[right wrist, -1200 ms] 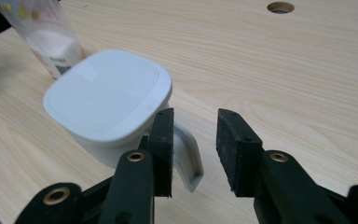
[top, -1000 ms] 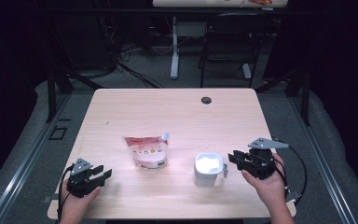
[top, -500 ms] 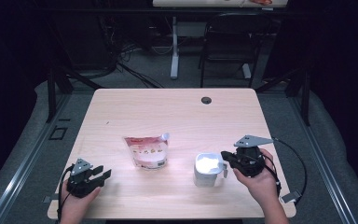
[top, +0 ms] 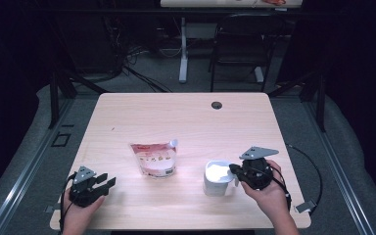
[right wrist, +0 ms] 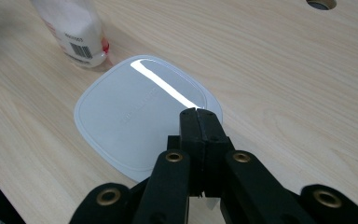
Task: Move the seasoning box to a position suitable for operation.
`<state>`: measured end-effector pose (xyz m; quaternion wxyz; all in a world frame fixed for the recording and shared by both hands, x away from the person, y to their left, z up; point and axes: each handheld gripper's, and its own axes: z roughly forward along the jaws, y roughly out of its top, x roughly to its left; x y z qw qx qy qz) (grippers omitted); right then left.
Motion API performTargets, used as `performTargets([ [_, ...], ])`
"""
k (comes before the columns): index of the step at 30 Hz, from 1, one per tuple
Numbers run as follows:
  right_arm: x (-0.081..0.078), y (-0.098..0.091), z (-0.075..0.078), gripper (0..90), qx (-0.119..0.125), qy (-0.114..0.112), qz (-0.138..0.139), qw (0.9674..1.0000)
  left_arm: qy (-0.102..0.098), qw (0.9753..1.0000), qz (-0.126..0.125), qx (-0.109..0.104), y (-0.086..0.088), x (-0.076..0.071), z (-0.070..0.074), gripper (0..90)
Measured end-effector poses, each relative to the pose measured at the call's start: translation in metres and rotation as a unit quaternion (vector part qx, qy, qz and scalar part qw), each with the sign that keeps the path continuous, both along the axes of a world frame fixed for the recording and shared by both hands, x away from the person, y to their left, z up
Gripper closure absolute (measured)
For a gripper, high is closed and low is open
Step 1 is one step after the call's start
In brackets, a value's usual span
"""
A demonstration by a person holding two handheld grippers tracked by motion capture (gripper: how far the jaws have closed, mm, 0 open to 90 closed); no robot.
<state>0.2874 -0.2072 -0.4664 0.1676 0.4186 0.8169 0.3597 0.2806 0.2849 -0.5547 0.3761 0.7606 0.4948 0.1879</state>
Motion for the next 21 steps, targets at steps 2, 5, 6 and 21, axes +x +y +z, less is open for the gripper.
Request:
performTargets([
  [2, 0.0000, -0.0006, -0.0006, 90.0, 0.006, 0.001, -0.002, 1.0000, 0.000, 1.0000, 0.000, 0.000, -0.0001, 0.0000, 0.0000, 58.7],
  [5, 0.0004, -0.0026, -0.0012, 90.0, 0.013, 0.004, -0.001, 0.9999, 0.000, 1.0000, 0.000, 0.000, -0.0001, 0.0000, 0.0001, 58.7],
  [6, 0.0005, -0.0033, -0.0013, 90.0, 0.014, 0.005, -0.001, 0.9999, 0.000, 1.0000, 0.000, -0.001, -0.0001, 0.0000, 0.0000, 58.8],
  [21, 0.0007, -0.0082, -0.0037, 90.0, 0.039, 0.011, -0.005, 0.9992, -0.001, 1.0000, 0.000, 0.000, 0.0003, -0.0002, 0.0003, 58.8],
])
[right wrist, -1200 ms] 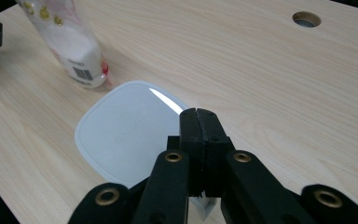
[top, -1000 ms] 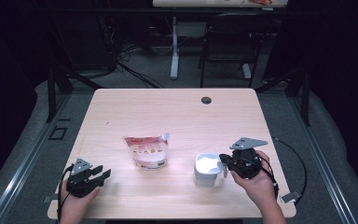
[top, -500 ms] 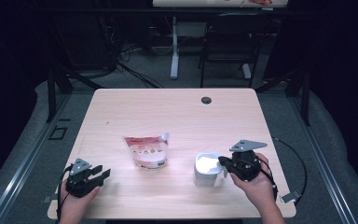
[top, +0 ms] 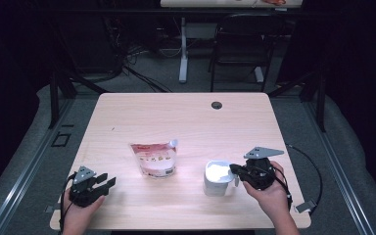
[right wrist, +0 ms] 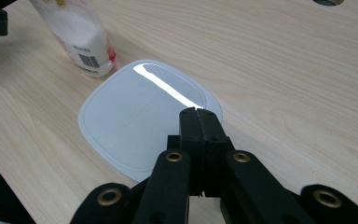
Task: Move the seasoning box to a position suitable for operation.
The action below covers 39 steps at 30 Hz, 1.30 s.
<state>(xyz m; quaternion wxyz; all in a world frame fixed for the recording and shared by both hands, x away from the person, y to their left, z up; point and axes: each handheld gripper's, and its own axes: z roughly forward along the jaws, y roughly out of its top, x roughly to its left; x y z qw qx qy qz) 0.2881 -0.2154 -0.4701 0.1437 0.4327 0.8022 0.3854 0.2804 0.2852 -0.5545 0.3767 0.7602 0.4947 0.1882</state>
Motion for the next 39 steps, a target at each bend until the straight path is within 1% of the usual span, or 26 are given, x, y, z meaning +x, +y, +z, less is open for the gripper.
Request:
performTargets([
  [4, 0.000, -0.002, -0.001, 90.0, 0.007, 0.002, 0.000, 1.0000, -0.001, 1.0000, 0.001, -0.001, 0.000, 0.000, 0.000, 58.8],
  [5, 0.000, -0.003, -0.001, 90.0, 0.014, 0.004, -0.002, 0.9999, -0.001, 1.0000, 0.001, 0.000, 0.000, 0.000, 0.000, 58.8],
  [6, 0.001, -0.004, -0.001, 90.0, 0.014, 0.005, -0.001, 0.9999, 0.000, 1.0000, 0.000, 0.000, 0.000, 0.000, 0.000, 58.8],
  [8, 0.001, -0.005, -0.002, 90.0, 0.024, 0.005, -0.004, 0.9997, 0.000, 1.0000, 0.000, 0.000, 0.000, 0.000, 0.000, 58.7],
  [9, 0.001, -0.005, -0.002, 90.0, 0.025, 0.008, -0.002, 0.9997, -0.001, 1.0000, 0.000, 0.000, 0.000, 0.000, 0.000, 58.8],
  [12, 0.001, -0.006, -0.003, 90.0, 0.030, 0.008, -0.006, 0.9995, 0.000, 1.0000, 0.001, 0.000, 0.000, 0.000, -0.001, 58.8],
  [17, 0.001, -0.008, -0.003, 90.0, 0.031, 0.009, -0.003, 0.9995, -0.001, 1.0000, 0.001, 0.000, 0.000, 0.000, 0.000, 58.8],
  [19, 0.000, -0.008, -0.005, 90.0, 0.039, 0.007, -0.009, 0.9992, -0.001, 1.0000, 0.002, 0.000, 0.000, 0.000, 0.000, 58.8],
  [20, 0.000, -0.008, -0.005, 90.0, 0.041, 0.010, -0.010, 0.9991, -0.001, 1.0000, 0.002, -0.001, 0.000, 0.000, 0.000, 58.8],
  [22, 0.000, -0.009, -0.006, 90.0, 0.050, 0.009, -0.010, 0.9987, -0.001, 1.0000, 0.002, -0.001, 0.000, 0.000, 0.000, 58.8],
  [24, 0.000, -0.010, -0.006, 90.0, 0.049, 0.011, -0.011, 0.9987, -0.002, 1.0000, 0.001, 0.000, 0.000, 0.000, 0.000, 58.8],
  [27, 0.000, -0.010, -0.007, 90.0, 0.056, 0.008, -0.013, 0.9983, -0.002, 1.0000, 0.001, -0.001, 0.000, 0.000, 0.000, 58.8],
  [28, 0.000, -0.011, -0.007, 90.0, 0.053, 0.009, -0.013, 0.9985, -0.002, 1.0000, 0.001, -0.001, 0.000, 0.000, 0.000, 58.8],
  [32, -0.001, -0.012, -0.008, 90.0, 0.064, 0.009, -0.017, 0.9978, -0.002, 1.0000, 0.001, -0.001, 0.000, -0.001, 0.000, 58.7],
  [33, -0.001, -0.013, -0.009, 90.0, 0.072, 0.008, -0.018, 0.9972, -0.002, 1.0000, 0.001, -0.001, 0.000, -0.001, 0.000, 58.7],
  [37, -0.002, -0.014, -0.010, 90.0, 0.075, 0.007, -0.020, 0.9970, -0.002, 1.0000, 0.000, -0.001, 0.000, -0.001, 0.001, 58.7],
  [39, -0.002, -0.014, -0.012, 90.0, 0.085, 0.006, -0.025, 0.9961, -0.003, 1.0000, 0.001, -0.001, 0.000, -0.001, 0.001, 58.8],
])
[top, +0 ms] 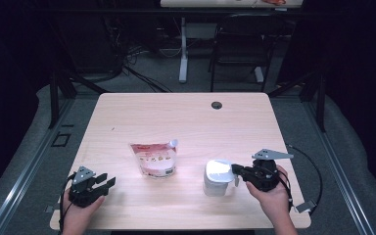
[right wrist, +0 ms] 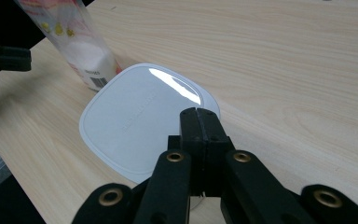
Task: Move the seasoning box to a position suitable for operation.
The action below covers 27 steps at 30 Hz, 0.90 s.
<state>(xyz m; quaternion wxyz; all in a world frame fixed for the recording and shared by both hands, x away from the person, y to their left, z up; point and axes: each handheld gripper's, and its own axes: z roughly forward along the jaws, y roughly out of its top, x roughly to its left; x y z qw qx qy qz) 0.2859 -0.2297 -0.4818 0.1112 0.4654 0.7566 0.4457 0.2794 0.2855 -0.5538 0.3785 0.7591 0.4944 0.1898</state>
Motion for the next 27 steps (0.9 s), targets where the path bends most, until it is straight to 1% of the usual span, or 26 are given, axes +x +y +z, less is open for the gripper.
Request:
performTargets([
  [4, 0.0004, -0.0027, -0.0014, 90.0, 0.010, 0.004, 0.000, 0.9999, 0.001, 1.0000, 0.000, -0.001, 0.0002, -0.0001, -0.0002, 58.8],
  [6, 0.0007, -0.0028, -0.0022, 90.0, 0.019, 0.004, -0.003, 0.9998, 0.001, 1.0000, 0.001, -0.001, 0.0002, 0.0000, -0.0004, 58.8],
  [10, 0.0008, -0.0034, -0.0019, 90.0, 0.016, 0.006, -0.002, 0.9999, 0.001, 1.0000, 0.001, -0.001, 0.0001, 0.0001, -0.0004, 58.8],
  [19, 0.0003, -0.0040, -0.0026, 90.0, 0.022, 0.008, -0.006, 0.9997, 0.001, 1.0000, 0.001, -0.001, 0.0001, -0.0002, -0.0006, 58.8],
  [22, -0.0005, -0.0043, -0.0033, 90.0, 0.025, 0.008, -0.008, 0.9996, 0.002, 1.0000, 0.001, 0.000, 0.0000, -0.0002, -0.0008, 58.7],
  [27, -0.0016, -0.0063, -0.0060, 90.0, 0.040, 0.008, -0.016, 0.9990, 0.002, 1.0000, 0.003, -0.002, 0.0002, -0.0001, -0.0011, 58.8],
])
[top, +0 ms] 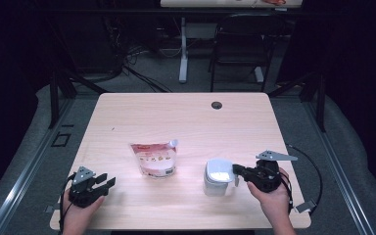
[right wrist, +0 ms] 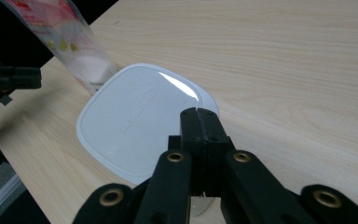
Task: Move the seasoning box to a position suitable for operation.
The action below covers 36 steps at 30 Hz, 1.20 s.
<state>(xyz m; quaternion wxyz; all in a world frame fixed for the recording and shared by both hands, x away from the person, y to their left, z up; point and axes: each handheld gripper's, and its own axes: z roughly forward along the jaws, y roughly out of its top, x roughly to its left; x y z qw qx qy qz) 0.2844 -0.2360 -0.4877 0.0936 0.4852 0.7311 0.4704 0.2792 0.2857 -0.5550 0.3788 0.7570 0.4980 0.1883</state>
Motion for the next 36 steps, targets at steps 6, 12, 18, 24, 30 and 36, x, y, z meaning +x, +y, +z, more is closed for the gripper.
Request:
performTargets([
  [6, -0.0005, -0.0015, -0.0017, 90.0, 0.009, 0.000, -0.002, 1.0000, 0.000, 1.0000, -0.001, 0.001, -0.0003, -0.0004, 0.0005, 58.8],
  [12, -0.0004, -0.0053, -0.0044, 90.0, 0.024, 0.005, -0.008, 0.9997, 0.000, 1.0000, -0.001, 0.001, 0.0000, -0.0004, 0.0006, 58.8],
  [18, -0.0006, -0.0079, -0.0063, 90.0, 0.032, 0.007, -0.011, 0.9994, -0.001, 1.0000, -0.002, 0.002, 0.0004, -0.0002, 0.0009, 58.8],
  [24, -0.0004, -0.0082, -0.0065, 90.0, 0.032, 0.008, -0.010, 0.9994, -0.002, 1.0000, -0.002, 0.003, 0.0003, -0.0003, 0.0011, 58.8],
  [30, -0.0004, -0.0086, -0.0068, 90.0, 0.034, 0.009, -0.012, 0.9993, -0.002, 1.0000, -0.002, 0.003, 0.0006, -0.0002, 0.0012, 58.8],
  [36, 0.0000, -0.0101, -0.0091, 90.0, 0.026, 0.014, -0.019, 0.9994, -0.002, 1.0000, -0.002, 0.003, 0.0007, -0.0002, 0.0013, 58.8],
])
